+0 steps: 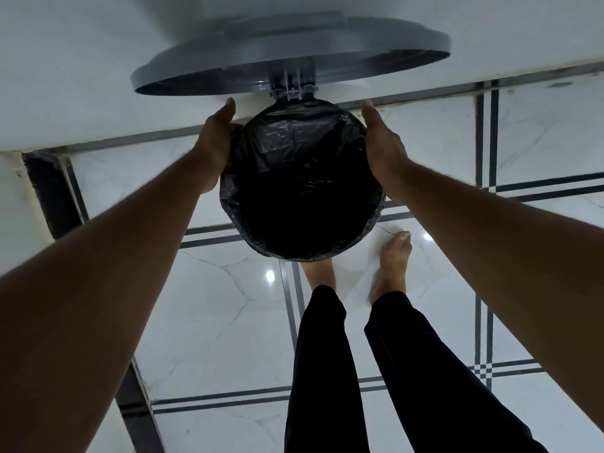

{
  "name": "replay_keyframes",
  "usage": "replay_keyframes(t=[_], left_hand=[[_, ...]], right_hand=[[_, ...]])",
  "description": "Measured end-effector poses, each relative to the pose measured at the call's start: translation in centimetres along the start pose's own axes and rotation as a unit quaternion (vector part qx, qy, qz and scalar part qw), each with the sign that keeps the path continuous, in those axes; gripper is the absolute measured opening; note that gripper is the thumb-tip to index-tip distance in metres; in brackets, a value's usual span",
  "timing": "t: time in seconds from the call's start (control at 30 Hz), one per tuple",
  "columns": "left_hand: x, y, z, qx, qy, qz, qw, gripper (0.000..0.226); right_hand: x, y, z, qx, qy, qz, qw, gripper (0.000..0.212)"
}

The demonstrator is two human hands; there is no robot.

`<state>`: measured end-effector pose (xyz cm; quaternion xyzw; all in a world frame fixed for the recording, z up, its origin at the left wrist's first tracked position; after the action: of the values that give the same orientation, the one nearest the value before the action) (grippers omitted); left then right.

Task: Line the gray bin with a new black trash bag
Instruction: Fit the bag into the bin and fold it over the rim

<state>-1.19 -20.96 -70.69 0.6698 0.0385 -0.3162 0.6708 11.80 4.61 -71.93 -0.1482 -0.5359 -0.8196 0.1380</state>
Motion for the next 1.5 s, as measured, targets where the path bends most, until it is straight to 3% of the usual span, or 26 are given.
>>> replay_keyframes(t=[0.13,0.33,0.43,0.63,0.8,0.9,1.0,1.1,1.17,1.27,1.37,1.5], left_hand=[[-0.7,0.0,0.7,-0.030,0.017,-0.010,0.999,0.046],[-1.0,-0.7,-0.4,0.007,-0.058,-0.034,0.998,0.073],[-1.4,-0.7,-0.8,0.019,-0.055,-0.017,0.998,0.076],[-1.6,-1.2,0.5,-0.018,-0.012,-0.024,0.999,0.044],[-0.1,-1.0,-1.0,0.010,-0.015,-0.017,1.000,0.053],[0.0,-1.0,0.1,-0.045,-0.029,-0.016,0.998,0.057],[-1.7,1.2,2.6,-0.233,-0.171,-0.113,0.951,0.052],[-1.8,6.9,1.4,-0.317,-0.203,-0.233,0.897,0.032],[-1.0,9.7,-0.8,-0.304,-0.252,-0.336,0.855,0.022],[1.5,11.6,-6.8,-0.157,-0.334,-0.472,0.800,0.011],[6.0,8.6,-10.0,-0.069,-0.381,-0.399,0.831,0.029],[10.4,1.3,-10.1,-0.067,-0.436,-0.193,0.877,0.063]], right_hand=[[1.0,-0.2,0.6,-0.035,0.012,0.027,0.999,0.084],[1.9,-0.1,0.2,-0.017,0.055,0.035,0.998,0.082],[2.1,0.0,-0.1,-0.007,0.072,0.028,0.997,0.086],[2.0,0.4,0.1,-0.031,0.070,0.046,0.996,0.084],[2.3,0.3,-0.7,-0.001,0.115,0.048,0.992,0.088],[2.4,0.4,-0.5,-0.008,0.113,0.053,0.992,0.087],[1.4,0.8,0.6,-0.054,0.060,0.049,0.995,0.093],[0.3,1.6,1.6,-0.100,0.036,0.049,0.993,0.081],[-0.3,2.2,1.9,-0.118,0.037,0.055,0.991,0.073],[-1.5,2.5,1.9,-0.126,0.044,0.059,0.989,0.060],[-2.0,2.2,1.5,-0.135,0.051,0.084,0.986,0.056],[-2.3,1.6,1.2,-0.156,0.052,0.132,0.978,0.049]])
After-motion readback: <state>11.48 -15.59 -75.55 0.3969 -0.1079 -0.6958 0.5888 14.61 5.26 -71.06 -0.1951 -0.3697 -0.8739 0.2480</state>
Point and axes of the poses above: each hand's wrist, its own y-axis away from the middle knuckle, its own z-axis out of the back of the hand, x = y × z, the point moved 10 cm from there along -y, towards the middle knuckle, and after that the axes turned 8 degrees about y, right-handed, at the moved point
